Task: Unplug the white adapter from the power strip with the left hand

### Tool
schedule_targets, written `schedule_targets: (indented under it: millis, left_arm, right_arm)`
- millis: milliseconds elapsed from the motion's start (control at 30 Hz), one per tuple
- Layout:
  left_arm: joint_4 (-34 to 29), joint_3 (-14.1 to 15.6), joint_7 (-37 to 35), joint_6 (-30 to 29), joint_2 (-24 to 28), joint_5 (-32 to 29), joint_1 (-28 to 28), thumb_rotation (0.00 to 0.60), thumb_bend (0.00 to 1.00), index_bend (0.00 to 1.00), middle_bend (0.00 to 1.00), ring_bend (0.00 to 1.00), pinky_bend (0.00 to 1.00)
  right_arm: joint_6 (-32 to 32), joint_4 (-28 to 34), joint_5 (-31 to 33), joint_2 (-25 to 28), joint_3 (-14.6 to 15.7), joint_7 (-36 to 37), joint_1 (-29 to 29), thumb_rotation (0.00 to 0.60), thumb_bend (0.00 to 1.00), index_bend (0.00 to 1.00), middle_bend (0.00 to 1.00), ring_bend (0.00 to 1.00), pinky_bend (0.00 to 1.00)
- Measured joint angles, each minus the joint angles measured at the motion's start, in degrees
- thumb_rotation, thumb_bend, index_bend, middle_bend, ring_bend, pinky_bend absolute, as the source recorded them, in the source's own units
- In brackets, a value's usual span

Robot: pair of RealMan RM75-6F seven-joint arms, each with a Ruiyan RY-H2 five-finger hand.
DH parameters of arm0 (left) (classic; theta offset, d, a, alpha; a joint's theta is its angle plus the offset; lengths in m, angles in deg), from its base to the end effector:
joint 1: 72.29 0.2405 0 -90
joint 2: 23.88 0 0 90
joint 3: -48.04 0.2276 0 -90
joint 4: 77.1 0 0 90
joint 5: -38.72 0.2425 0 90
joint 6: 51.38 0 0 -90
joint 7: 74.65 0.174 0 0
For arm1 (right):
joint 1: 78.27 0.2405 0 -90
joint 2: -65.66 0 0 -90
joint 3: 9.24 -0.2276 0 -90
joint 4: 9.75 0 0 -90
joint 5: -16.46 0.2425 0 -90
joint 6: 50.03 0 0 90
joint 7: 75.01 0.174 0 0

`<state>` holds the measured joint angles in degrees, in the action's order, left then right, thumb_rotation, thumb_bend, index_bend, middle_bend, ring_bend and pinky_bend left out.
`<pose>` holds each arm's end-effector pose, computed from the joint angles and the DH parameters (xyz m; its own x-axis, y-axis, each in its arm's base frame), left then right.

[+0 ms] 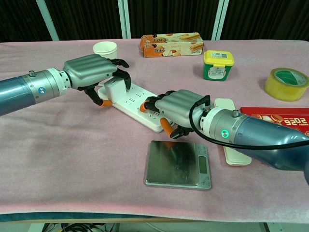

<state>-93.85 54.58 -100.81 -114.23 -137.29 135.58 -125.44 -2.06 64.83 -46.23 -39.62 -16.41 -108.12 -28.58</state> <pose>-0.1495 0.4332 -0.0871 0.6491 0.0092 0.7606 0.5391 -0.7110 -0.4515 -0.0655 -0.3171 -0.1620 0.6486 -0.2800 0.7077 -0.6925 -0.6030 0.3961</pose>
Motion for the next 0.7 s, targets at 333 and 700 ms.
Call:
schedule_targets:
  millis: [333,700]
  left_arm:
    - [-0.15,-0.02,0.14,-0.19,0.04,-0.01,0.08,0.6,0.28,0.36,0.4,0.08,0.23]
    - [-0.54,-0.06,0.35,-0.42,0.34,-0.01,0.1,0.6,0.28,0.36,0.41,0.08,0.23]
  right_arm:
    - [0.32,-0.09,0.05,-0.1,0.03,0.12,-0.03,0.6,0.8,0.17,0.16,0.15,0.1]
    - [0.54,0.12,0.01,-0.16,0.18,-0.12,0.05,0.6,0.8,0.17,0.16,0.15,0.1]
